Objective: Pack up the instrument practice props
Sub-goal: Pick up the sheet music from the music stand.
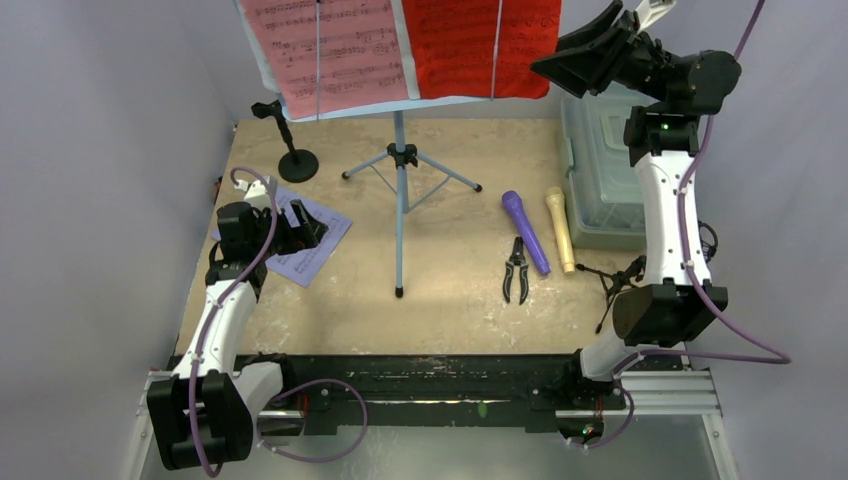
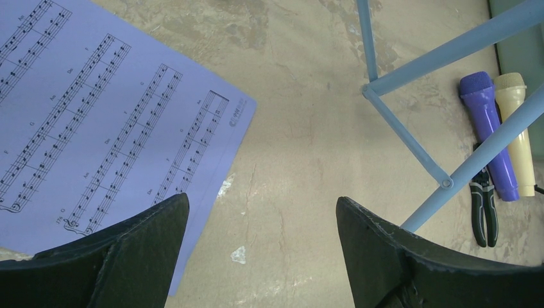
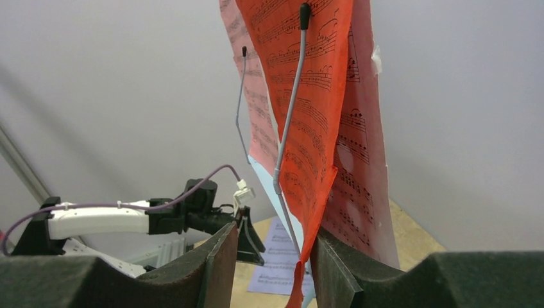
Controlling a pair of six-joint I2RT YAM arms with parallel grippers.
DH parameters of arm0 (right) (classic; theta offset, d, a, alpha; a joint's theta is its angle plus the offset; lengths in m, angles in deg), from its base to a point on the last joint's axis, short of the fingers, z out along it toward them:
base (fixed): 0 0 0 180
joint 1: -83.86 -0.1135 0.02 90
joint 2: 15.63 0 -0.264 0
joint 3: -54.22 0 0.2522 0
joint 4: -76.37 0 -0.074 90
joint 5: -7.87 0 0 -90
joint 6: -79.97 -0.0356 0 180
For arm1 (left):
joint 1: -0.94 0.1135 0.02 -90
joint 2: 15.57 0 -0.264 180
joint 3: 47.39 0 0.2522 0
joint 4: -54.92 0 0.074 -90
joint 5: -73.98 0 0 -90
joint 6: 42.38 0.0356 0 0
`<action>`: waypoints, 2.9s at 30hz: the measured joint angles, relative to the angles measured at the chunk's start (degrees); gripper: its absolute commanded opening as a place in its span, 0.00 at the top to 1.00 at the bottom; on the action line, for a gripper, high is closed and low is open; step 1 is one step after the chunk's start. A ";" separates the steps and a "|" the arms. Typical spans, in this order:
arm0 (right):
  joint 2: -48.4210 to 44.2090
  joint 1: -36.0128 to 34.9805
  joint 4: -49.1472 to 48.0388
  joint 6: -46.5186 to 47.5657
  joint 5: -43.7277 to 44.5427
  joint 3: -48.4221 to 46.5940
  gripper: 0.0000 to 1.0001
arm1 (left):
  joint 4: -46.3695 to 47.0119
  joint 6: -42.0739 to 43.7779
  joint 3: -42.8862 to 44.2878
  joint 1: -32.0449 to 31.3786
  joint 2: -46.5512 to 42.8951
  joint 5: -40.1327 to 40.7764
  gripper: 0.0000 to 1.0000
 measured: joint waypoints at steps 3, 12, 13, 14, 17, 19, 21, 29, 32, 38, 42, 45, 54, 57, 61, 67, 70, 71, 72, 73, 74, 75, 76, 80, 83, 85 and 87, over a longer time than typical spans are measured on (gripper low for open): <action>-0.17 -0.96 4.63 2.32 1.01 -0.52 0.53 | 0.00 0.00 0.00 0.00 0.13 0.00 0.16; -0.17 -1.90 22.01 14.88 7.10 -7.76 1.00 | -0.02 0.00 0.00 0.00 0.28 0.00 0.16; -0.17 -1.86 23.06 15.93 7.67 -8.48 1.00 | -0.02 0.00 0.00 0.00 0.28 0.02 0.16; -0.17 -1.86 24.55 17.07 8.04 -9.20 1.00 | 0.00 0.00 0.00 0.00 0.28 0.02 0.16; -0.15 -1.49 28.79 20.48 9.16 -11.34 1.00 | -0.02 0.00 0.00 0.00 0.28 0.02 0.16; -0.13 -0.35 31.01 21.92 9.35 -13.29 1.00 | -0.02 0.00 0.00 0.00 0.28 0.02 0.16; -0.13 1.77 31.56 22.29 9.44 -15.32 1.00 | -0.02 0.00 0.00 0.00 0.28 0.02 0.16; -0.17 14.01 22.73 14.80 8.52 -18.49 1.00 | -0.02 0.00 0.02 0.00 0.28 0.02 0.16; -0.17 14.67 22.25 14.01 7.72 -18.78 1.00 | -0.02 0.00 0.00 0.00 0.26 0.02 0.16; -0.17 18.60 21.64 13.07 6.91 -23.15 1.00 | -0.02 0.00 0.00 0.00 0.24 0.02 0.16; -0.72 23.06 16.31 8.68 5.84 -24.44 1.00 | -0.02 0.00 0.00 0.00 0.22 0.00 0.16; -1.27 24.59 11.80 4.98 4.92 -24.06 1.00 | -0.02 0.00 0.02 0.00 0.22 0.00 0.16; -4.22 25.33 2.34 -0.26 -2.64 -21.07 1.00 | 0.52 -0.02 0.00 0.00 0.17 -1.75 0.16; -5.90 25.68 0.68 -0.55 -5.22 -21.11 1.00 | 1.33 -0.02 0.00 -0.04 0.07 -3.34 0.16; -7.74 27.52 -0.87 -0.57 -7.87 -23.17 1.00 | 2.64 -0.04 0.02 -0.37 -0.24 -5.60 0.16; -8.94 30.97 -1.99 -0.55 -10.08 -27.39 1.00 | 3.89 -0.04 0.00 -1.25 -1.16 -7.87 0.16; -9.79 31.63 -4.37 -2.27 -11.61 -27.41 1.00 | 4.72 -0.04 0.00 -1.92 -1.68 -9.35 0.16; -9.84 31.65 -4.63 -2.51 -11.78 -27.34 1.00 | 5.20 -0.02 0.00 -2.16 -1.86 -9.90 0.14; -10.27 31.67 -7.45 -4.85 -12.04 -26.32 1.00 | 5.97 -0.07 -0.02 -2.60 -2.16 -10.71 0.13; -11.26 31.69 -11.58 -7.93 -12.68 -23.71 1.00 | 6.93 -0.11 -0.13 -3.19 -2.67 -11.50 0.12; -11.89 31.71 -14.47 -10.49 -13.16 -21.90 1.00 | 7.93 -0.11 -0.35 -3.98 -3.43 -12.26 0.12; -13.20 31.69 -18.95 -13.86 -13.35 -18.27 1.00 | 8.72 -0.11 -0.57 -4.74 -4.22 -12.94 0.10; -14.49 31.71 -22.36 -16.57 -13.73 -14.60 1.00 | 10.21 -0.13 -1.11 -6.10 -5.53 -13.70 0.10; -23.74 31.69 -33.35 -23.12 -14.99 7.85 1.00 | 14.43 -0.13 -3.34 -12.02 -11.06 -15.65 0.07; -30.27 30.42 -33.22 -22.27 -15.67 23.06 1.00 | 17.66 0.04 -5.66 -17.57 -16.26 -14.58 0.06; -33.46 28.37 -32.85 -21.55 -16.00 31.50 1.00 | 18.84 0.46 -6.49 -21.11 -18.86 -13.49 0.06; -35.98 25.40 -32.09 -20.55 -16.24 39.78 1.00 | 20.06 1.18 -6.64 -25.00 -20.57 -11.96 0.06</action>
